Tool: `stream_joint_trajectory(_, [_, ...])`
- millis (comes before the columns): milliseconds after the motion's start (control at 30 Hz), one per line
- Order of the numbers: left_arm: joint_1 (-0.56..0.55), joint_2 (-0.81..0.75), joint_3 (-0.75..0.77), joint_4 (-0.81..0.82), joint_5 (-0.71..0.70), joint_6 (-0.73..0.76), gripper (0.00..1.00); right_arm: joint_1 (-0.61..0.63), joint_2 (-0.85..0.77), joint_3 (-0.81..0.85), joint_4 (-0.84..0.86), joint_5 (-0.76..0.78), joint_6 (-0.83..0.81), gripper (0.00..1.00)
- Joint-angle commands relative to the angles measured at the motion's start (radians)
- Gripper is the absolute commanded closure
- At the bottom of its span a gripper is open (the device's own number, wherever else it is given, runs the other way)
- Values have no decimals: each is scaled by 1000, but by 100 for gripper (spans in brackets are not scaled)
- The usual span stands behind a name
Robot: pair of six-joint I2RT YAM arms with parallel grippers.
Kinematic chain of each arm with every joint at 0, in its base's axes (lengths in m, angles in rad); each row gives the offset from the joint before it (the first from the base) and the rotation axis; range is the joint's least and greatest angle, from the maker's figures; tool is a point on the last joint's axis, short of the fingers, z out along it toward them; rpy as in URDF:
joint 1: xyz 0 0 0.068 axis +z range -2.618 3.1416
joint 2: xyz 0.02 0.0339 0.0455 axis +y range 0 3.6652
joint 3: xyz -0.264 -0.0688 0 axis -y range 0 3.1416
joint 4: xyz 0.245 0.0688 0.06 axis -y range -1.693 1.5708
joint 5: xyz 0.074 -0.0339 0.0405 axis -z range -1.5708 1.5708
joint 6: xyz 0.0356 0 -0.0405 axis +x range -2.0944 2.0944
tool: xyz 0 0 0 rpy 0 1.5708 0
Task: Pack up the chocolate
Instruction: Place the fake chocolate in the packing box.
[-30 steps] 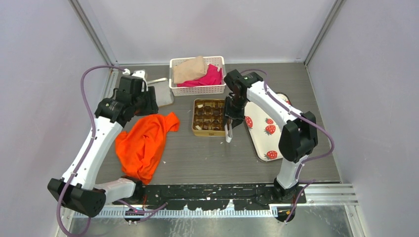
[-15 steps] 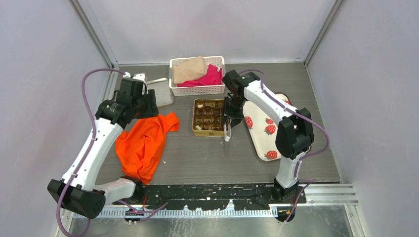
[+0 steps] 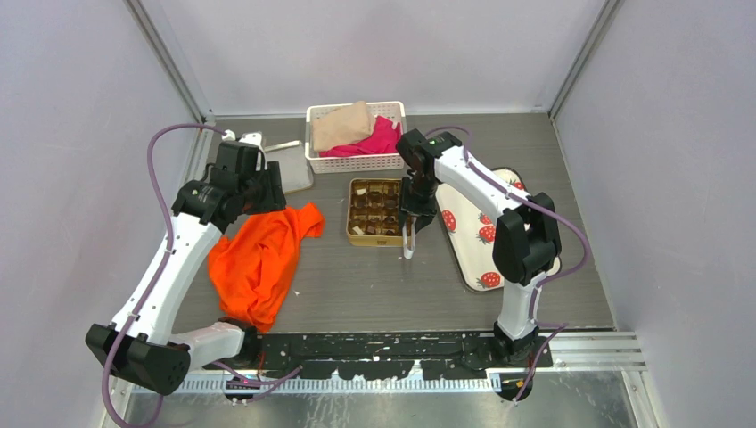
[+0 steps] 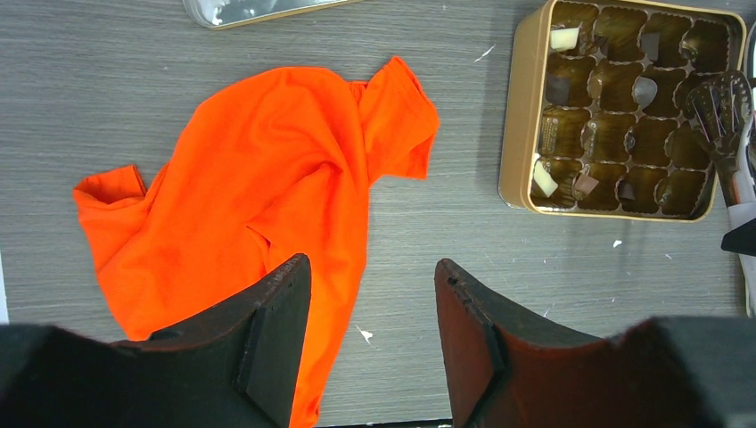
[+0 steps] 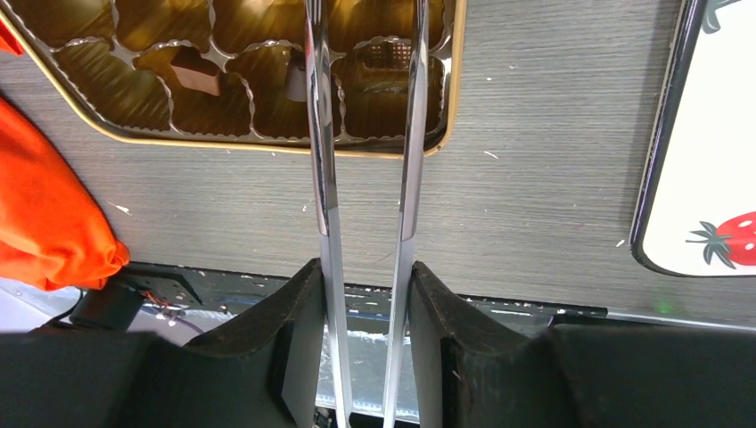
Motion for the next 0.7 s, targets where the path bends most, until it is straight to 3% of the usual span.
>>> stream_joint_trajectory(0, [-1, -13, 23, 29, -6, 0, 45, 10, -3, 31, 10, 35, -3, 99])
stream_joint_trajectory(300, [-2, 8, 52, 9, 3, 8, 45, 20, -16, -12, 47, 49, 3, 99])
stream_joint_trajectory(433, [-2, 20, 63, 5, 24, 4, 45, 23, -20, -10, 50, 32, 4, 86])
stream_joint_trajectory(667, [-2, 13, 61, 13, 35, -21, 46, 25, -39, -19, 57, 13, 10, 73])
